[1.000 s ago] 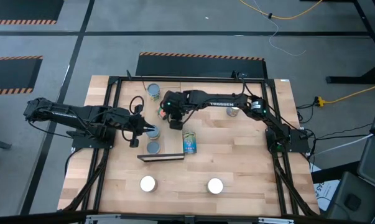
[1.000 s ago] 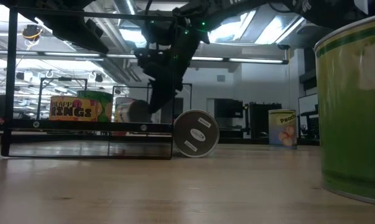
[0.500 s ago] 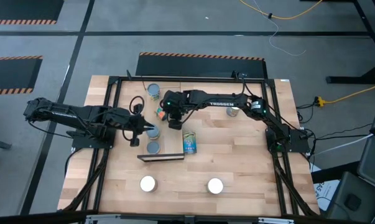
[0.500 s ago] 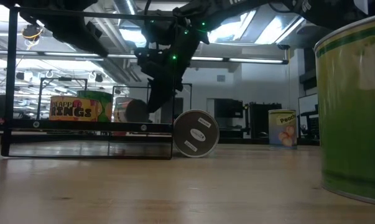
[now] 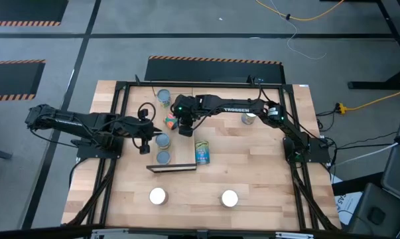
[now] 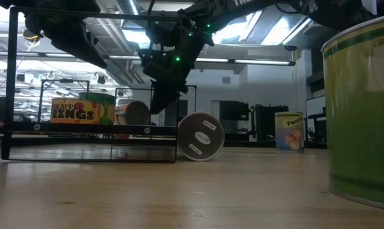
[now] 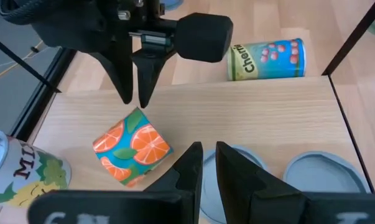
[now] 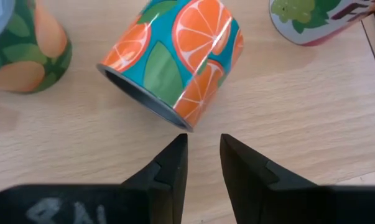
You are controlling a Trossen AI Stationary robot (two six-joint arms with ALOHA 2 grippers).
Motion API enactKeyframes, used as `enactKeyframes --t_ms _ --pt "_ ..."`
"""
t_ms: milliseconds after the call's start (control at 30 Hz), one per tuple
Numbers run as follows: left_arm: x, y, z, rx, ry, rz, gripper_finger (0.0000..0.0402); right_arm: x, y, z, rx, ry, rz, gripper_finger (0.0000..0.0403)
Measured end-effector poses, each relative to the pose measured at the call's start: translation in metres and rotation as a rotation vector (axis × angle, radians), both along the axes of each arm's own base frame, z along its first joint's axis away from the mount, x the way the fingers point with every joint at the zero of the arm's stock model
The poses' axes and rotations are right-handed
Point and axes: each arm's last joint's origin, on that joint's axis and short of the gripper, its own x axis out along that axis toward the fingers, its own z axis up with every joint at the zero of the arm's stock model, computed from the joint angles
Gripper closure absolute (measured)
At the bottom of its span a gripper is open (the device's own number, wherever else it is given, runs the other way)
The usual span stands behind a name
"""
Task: Pick and place cans onto a shelf
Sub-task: Put the small canned oranges on the shelf
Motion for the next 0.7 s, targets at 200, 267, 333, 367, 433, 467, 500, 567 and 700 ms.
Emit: enactKeyframes --t_ms 200,267,333,367,433,467,500,567,700 --pt "-0.0001 0.0005 0.0001 0.010 -0.001 0.013 0.0363 0.0002 0.0000 0.0001 0.000 -0.002 0.000 0.0304" --pt "-0.0001 0.0005 0.0000 0.010 0.000 0.013 0.0363 0.0002 0.0000 0.0001 0.004 -0.003 -0.006 0.0304" --pt "-0.0001 0.0004 0.0000 0.010 0.000 0.013 0.0363 0.0002 0.0000 0.0001 0.013 -0.006 -0.019 0.0304" --pt "-0.0001 0.0005 0.0000 0.010 -0.001 0.014 0.0363 0.0002 0.0000 0.0001 0.014 -0.006 -0.021 0.0304" --pt "-0.0001 0.0005 0.0000 0.010 0.000 0.013 0.0363 0.0002 0.0001 0.0001 0.016 -0.006 -0.020 0.0304" --pt "-0.0001 0.0005 0.0000 0.010 0.000 0.013 0.0363 0.0002 0.0001 0.0001 0.017 -0.007 -0.021 0.0304" --pt "-0.0001 0.0004 0.0000 0.010 0.000 0.013 0.0363 0.0002 0.0002 0.0001 0.022 -0.008 -0.022 0.0304" --pt "-0.0001 0.0004 0.0000 0.010 0.000 0.013 0.0363 0.0002 0.0003 0.0001 0.029 -0.009 -0.028 0.0304" --pt "-0.0001 0.0004 0.0001 0.010 0.000 0.013 0.0363 0.0003 0.0003 0.0002 0.032 -0.012 -0.034 0.0304"
